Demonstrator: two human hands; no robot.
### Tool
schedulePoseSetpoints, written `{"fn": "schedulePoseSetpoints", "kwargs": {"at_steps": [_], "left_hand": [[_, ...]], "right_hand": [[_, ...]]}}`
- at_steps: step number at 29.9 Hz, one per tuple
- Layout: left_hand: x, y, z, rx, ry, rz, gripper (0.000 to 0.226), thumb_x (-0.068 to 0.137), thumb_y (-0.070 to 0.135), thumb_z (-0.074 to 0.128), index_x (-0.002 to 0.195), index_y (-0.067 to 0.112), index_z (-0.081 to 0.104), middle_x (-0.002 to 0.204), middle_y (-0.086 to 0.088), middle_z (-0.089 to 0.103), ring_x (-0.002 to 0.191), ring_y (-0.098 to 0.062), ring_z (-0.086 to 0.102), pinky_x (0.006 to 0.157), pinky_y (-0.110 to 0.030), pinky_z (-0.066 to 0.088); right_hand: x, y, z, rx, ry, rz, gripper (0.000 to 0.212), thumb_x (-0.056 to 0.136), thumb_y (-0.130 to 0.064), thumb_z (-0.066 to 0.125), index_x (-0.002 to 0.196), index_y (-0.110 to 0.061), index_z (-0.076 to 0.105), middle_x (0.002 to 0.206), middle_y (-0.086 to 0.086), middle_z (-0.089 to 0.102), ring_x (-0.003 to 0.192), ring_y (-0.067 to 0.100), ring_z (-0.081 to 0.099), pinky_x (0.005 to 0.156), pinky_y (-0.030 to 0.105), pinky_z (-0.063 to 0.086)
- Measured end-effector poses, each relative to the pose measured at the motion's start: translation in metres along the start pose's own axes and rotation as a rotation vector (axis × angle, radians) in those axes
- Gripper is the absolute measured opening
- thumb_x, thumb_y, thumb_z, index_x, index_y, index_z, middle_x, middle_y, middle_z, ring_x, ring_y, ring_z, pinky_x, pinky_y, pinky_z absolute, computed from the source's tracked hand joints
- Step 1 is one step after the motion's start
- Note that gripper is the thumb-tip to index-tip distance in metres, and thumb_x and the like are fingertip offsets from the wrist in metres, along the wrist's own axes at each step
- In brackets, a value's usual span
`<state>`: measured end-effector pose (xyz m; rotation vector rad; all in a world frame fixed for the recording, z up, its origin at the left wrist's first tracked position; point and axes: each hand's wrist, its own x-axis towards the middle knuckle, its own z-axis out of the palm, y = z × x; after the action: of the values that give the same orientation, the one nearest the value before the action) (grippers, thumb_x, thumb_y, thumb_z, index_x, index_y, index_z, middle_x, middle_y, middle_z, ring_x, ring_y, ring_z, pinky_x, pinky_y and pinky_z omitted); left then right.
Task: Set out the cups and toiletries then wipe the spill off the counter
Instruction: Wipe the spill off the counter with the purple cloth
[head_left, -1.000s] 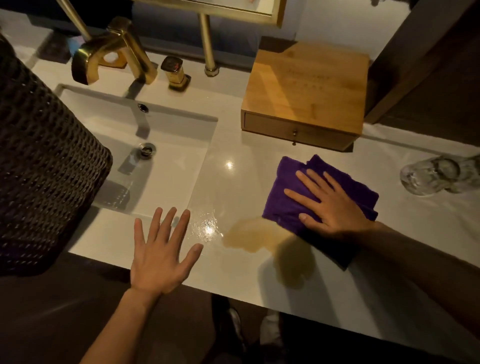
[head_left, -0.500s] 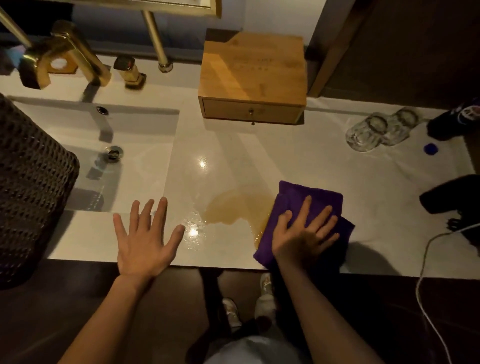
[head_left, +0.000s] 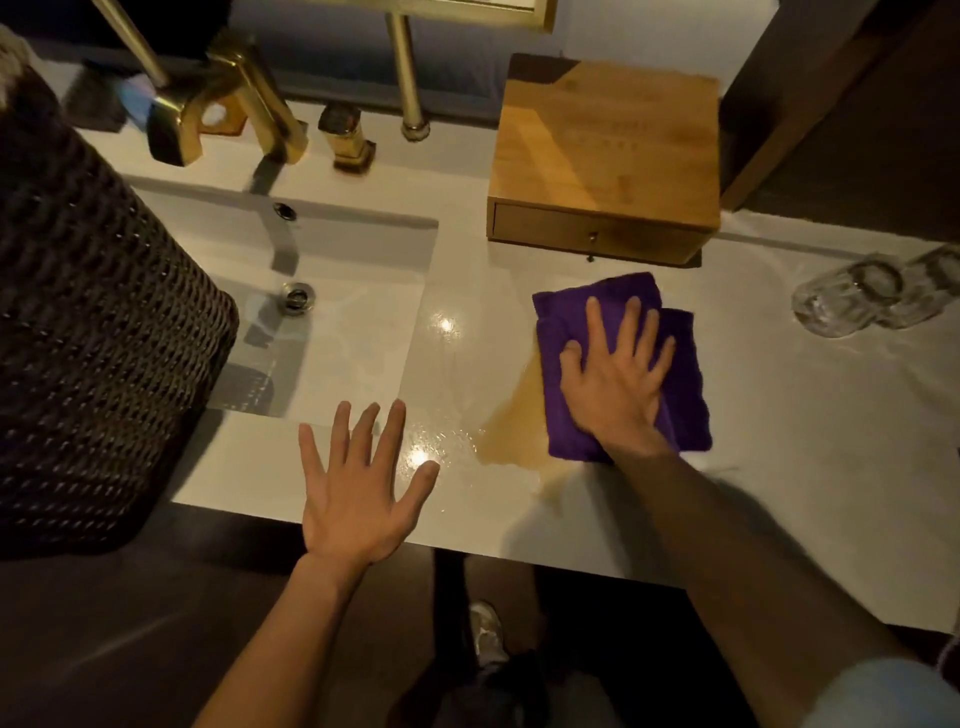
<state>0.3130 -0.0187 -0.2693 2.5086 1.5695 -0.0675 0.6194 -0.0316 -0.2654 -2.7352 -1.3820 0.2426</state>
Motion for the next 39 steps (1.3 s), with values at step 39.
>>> {"fn": "schedulePoseSetpoints", "kwargs": {"at_steps": [39], "left_hand": [[-0.001, -0.002, -0.001, -0.046, 0.021, -0.003, 0.082, 0.098, 0.075, 0.018, 0.164, 0.028, 0.009, 0.170, -0.004, 0.020, 0.160, -0.023, 0.003, 0.125, -0.063, 0.002]], "right_hand": [[0.054, -0.023, -0.020, -0.150, -0.205, -0.902, 0.064, 0.099, -0.062, 0.021, 0.159, -0.046, 0.006, 0.171, 0.005, -0.001, 0.157, 0.027, -0.006, 0.124, 0.056, -0.002]]}}
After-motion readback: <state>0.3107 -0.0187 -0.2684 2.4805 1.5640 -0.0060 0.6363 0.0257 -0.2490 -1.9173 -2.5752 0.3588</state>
